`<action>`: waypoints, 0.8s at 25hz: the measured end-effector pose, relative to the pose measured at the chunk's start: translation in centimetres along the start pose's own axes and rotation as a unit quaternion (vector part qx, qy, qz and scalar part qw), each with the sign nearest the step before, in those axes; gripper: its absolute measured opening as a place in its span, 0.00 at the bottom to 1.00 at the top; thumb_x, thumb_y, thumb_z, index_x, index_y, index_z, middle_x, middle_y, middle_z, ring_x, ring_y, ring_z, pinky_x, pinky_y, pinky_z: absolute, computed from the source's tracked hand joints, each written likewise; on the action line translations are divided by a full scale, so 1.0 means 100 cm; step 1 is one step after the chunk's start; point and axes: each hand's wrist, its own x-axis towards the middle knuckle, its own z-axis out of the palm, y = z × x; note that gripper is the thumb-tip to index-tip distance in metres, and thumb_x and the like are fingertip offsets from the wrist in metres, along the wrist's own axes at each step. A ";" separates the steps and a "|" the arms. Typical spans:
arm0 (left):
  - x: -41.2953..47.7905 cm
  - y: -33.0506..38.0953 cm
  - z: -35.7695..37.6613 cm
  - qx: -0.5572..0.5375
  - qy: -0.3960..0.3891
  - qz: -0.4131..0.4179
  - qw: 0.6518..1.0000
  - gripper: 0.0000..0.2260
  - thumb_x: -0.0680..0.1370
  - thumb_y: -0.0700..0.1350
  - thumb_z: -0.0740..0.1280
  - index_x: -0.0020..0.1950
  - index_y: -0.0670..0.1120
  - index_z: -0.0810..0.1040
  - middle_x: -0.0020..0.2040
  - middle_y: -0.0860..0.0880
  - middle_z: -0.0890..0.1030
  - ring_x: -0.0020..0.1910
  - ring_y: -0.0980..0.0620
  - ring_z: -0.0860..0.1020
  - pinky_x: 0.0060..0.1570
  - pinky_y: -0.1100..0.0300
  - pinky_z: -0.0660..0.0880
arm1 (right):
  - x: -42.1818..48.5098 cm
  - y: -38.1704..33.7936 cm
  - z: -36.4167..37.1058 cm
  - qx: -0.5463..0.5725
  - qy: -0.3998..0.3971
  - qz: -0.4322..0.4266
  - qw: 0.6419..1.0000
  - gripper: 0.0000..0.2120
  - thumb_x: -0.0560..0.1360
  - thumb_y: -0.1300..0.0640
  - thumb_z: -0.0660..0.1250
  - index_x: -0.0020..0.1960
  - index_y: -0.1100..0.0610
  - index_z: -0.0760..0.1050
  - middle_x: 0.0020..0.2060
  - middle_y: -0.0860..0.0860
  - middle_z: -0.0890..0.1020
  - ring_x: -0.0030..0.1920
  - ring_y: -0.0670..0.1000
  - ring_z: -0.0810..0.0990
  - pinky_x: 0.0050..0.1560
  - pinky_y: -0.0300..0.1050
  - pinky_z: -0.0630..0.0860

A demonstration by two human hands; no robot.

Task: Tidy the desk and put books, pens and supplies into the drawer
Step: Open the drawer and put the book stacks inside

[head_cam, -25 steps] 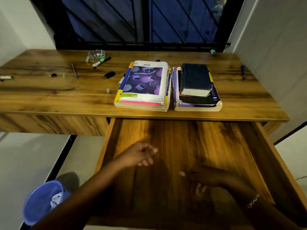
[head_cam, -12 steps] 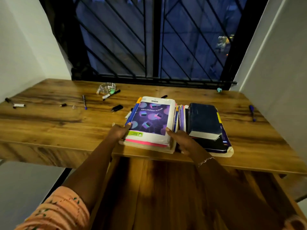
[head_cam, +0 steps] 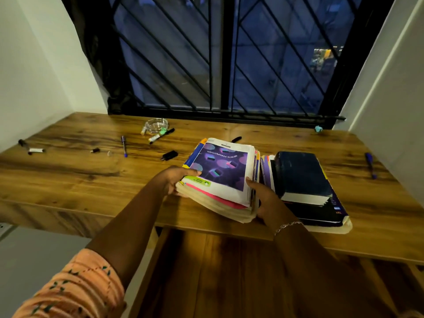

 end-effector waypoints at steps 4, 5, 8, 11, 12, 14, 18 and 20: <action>-0.007 0.000 0.003 -0.044 0.038 0.041 0.997 0.07 0.72 0.46 0.71 0.43 0.44 0.77 0.25 0.49 0.81 0.21 0.54 0.78 0.22 0.64 0.75 | -0.004 -0.007 0.002 -0.004 -0.023 0.022 0.999 0.18 0.74 0.61 0.66 0.63 0.60 0.71 0.51 0.60 0.80 0.46 0.56 0.77 0.38 0.50 0.79; -0.008 -0.001 0.002 -0.062 0.044 0.062 0.995 0.07 0.71 0.46 0.72 0.43 0.44 0.77 0.25 0.49 0.81 0.21 0.54 0.78 0.23 0.64 0.75 | -0.003 -0.009 0.001 -0.005 -0.034 0.028 0.999 0.15 0.74 0.62 0.67 0.60 0.60 0.73 0.48 0.58 0.80 0.45 0.55 0.77 0.39 0.51 0.78; -0.023 0.001 -0.005 -0.115 0.048 0.115 0.986 0.06 0.70 0.45 0.72 0.43 0.46 0.77 0.26 0.49 0.82 0.22 0.54 0.78 0.26 0.63 0.75 | -0.013 -0.024 0.001 -0.025 -0.082 0.023 0.996 0.02 0.74 0.61 0.66 0.46 0.56 0.74 0.43 0.55 0.79 0.43 0.54 0.77 0.37 0.50 0.80; -0.048 0.005 -0.006 -0.174 0.030 0.141 0.974 0.01 0.75 0.42 0.67 0.44 0.45 0.76 0.26 0.49 0.82 0.23 0.54 0.79 0.23 0.63 0.76 | -0.021 -0.035 0.000 0.002 -0.124 -0.002 0.992 0.08 0.75 0.57 0.66 0.53 0.56 0.74 0.42 0.55 0.80 0.43 0.55 0.79 0.33 0.50 0.81; -0.056 0.006 -0.006 -0.193 0.025 0.149 0.970 0.02 0.75 0.41 0.67 0.46 0.44 0.75 0.26 0.49 0.82 0.23 0.54 0.79 0.23 0.64 0.76 | -0.025 -0.038 -0.001 0.009 -0.140 -0.013 0.990 0.10 0.75 0.56 0.66 0.55 0.55 0.74 0.44 0.55 0.80 0.44 0.55 0.80 0.35 0.51 0.81; -0.072 0.004 -0.004 -0.225 0.016 0.166 0.960 0.12 0.72 0.41 0.68 0.53 0.42 0.74 0.28 0.48 0.82 0.24 0.54 0.80 0.23 0.63 0.76 | -0.032 -0.037 -0.006 -0.003 -0.169 -0.028 0.985 0.13 0.74 0.54 0.65 0.58 0.55 0.73 0.46 0.56 0.81 0.46 0.55 0.80 0.41 0.52 0.81; -0.107 -0.003 0.005 -0.229 0.010 0.201 0.952 0.22 0.67 0.42 0.71 0.60 0.42 0.72 0.29 0.50 0.83 0.25 0.55 0.80 0.23 0.64 0.76 | -0.051 -0.022 -0.021 0.002 -0.210 -0.036 0.977 0.28 0.71 0.50 0.67 0.68 0.57 0.67 0.51 0.57 0.79 0.46 0.54 0.82 0.40 0.49 0.82; -0.130 -0.006 0.012 -0.227 0.015 0.196 0.954 0.23 0.66 0.42 0.72 0.60 0.41 0.73 0.29 0.50 0.83 0.25 0.55 0.80 0.23 0.65 0.75 | -0.068 -0.013 -0.029 0.011 -0.205 -0.030 0.978 0.28 0.72 0.50 0.67 0.69 0.58 0.65 0.51 0.58 0.79 0.44 0.54 0.83 0.38 0.48 0.82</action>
